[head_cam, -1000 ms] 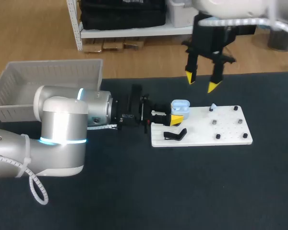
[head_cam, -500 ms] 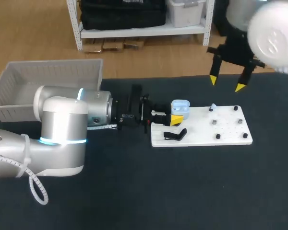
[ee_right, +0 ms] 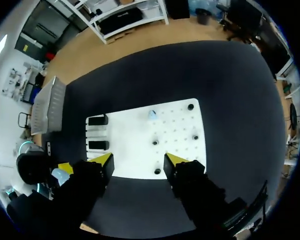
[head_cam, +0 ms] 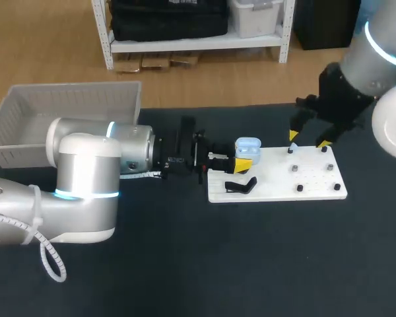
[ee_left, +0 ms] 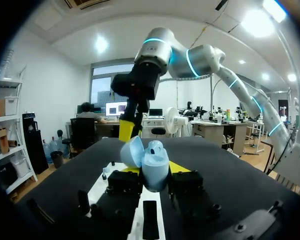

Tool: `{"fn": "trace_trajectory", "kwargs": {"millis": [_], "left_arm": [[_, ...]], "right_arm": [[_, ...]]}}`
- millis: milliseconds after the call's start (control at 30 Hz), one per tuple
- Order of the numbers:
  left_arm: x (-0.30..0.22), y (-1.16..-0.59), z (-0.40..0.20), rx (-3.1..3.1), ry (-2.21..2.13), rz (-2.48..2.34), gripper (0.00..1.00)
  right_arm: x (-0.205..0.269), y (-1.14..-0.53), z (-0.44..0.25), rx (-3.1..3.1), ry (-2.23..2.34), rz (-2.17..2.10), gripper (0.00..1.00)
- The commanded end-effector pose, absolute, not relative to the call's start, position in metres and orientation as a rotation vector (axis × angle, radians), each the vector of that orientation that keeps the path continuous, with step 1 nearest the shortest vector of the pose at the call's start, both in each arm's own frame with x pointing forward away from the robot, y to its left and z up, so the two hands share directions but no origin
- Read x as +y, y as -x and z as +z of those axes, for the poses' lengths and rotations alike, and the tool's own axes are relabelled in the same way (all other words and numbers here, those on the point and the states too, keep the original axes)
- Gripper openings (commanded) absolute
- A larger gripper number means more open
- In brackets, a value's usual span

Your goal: Pick up each earbud case from the left stands, insert the matching earbuds, close the lid, and place the case in the box.

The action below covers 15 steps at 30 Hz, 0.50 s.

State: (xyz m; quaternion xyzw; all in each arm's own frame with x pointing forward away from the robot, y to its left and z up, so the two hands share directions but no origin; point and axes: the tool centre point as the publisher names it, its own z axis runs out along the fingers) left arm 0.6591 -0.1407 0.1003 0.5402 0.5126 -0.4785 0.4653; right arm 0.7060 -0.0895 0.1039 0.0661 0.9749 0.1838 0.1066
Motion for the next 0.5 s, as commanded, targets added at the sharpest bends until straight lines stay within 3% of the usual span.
{"fn": "trace_trajectory", "kwargs": {"millis": [33,167,500], "left_arm": [[-0.141,-0.660,0.100,1.258,-1.327,-1.176,0.00],[-0.141,-0.660,0.100,1.258,-1.327,-1.176,0.00],[-0.141,-0.660,0.100,1.258,-1.327,-1.176,0.00]], "right_arm": [[-0.083,-0.724,0.088,2.895,-0.195,0.566,0.51],[-0.082,-0.729,0.081,2.902,-0.201,0.563,0.46],[-0.093,-0.748,0.060,2.907,-0.262,0.451,0.45]]}}
